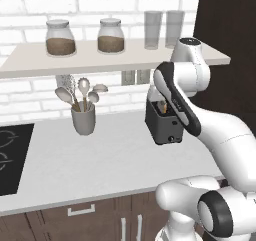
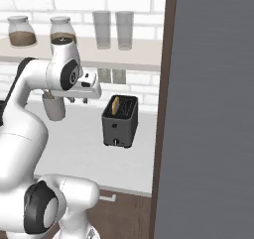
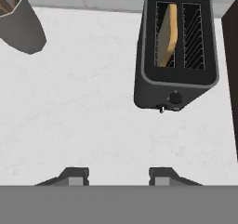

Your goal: Start the toaster. Once the lever pops up, take the bread to the plate on the dining counter.

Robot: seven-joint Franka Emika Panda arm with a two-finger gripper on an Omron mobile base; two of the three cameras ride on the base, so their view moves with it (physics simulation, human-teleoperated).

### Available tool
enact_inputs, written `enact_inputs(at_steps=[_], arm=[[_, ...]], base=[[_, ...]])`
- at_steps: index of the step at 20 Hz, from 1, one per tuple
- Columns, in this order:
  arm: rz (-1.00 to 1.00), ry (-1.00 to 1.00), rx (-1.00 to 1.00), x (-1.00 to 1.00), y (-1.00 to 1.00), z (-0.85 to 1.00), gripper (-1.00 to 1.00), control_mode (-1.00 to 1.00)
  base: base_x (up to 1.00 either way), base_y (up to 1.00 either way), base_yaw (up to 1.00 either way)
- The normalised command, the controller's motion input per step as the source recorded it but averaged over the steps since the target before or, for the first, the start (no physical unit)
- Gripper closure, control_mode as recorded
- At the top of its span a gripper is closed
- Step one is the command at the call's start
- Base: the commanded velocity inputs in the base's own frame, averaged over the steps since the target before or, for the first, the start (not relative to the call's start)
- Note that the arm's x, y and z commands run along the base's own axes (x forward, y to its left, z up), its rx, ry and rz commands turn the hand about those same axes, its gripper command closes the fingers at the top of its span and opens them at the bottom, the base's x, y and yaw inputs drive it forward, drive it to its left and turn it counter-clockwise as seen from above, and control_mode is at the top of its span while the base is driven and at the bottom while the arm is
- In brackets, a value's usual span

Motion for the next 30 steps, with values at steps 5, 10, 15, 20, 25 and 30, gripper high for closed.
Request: enact_inputs(at_steps=[5,10,15,20,25,30], arm=[[0.0,0.0,0.01,-0.23,-0.17,-0.16,-1.0,-1.0],[0.0,-0.01,0.04,-0.56,-0.4,-0.25,-1.0,-1.0],[0.0,-0.07,0.1,-0.37,-0.44,-0.11,-1.0,-1.0],[0.0,-0.2,0.12,-0.12,-0.21,-0.11,-1.0,-1.0],[0.0,-0.09,0.09,0.07,0.0,-0.09,-1.0,-1.0],[0.0,0.04,0.08,0.46,0.0,-0.01,1.0,-1.0]], base=[[0.0,0.0,0.0],[0.0,0.0,0.0],[0.0,0.0,0.0],[0.0,0.0,0.0],[0.0,0.0,0.0],[0.0,0.0,0.0]])
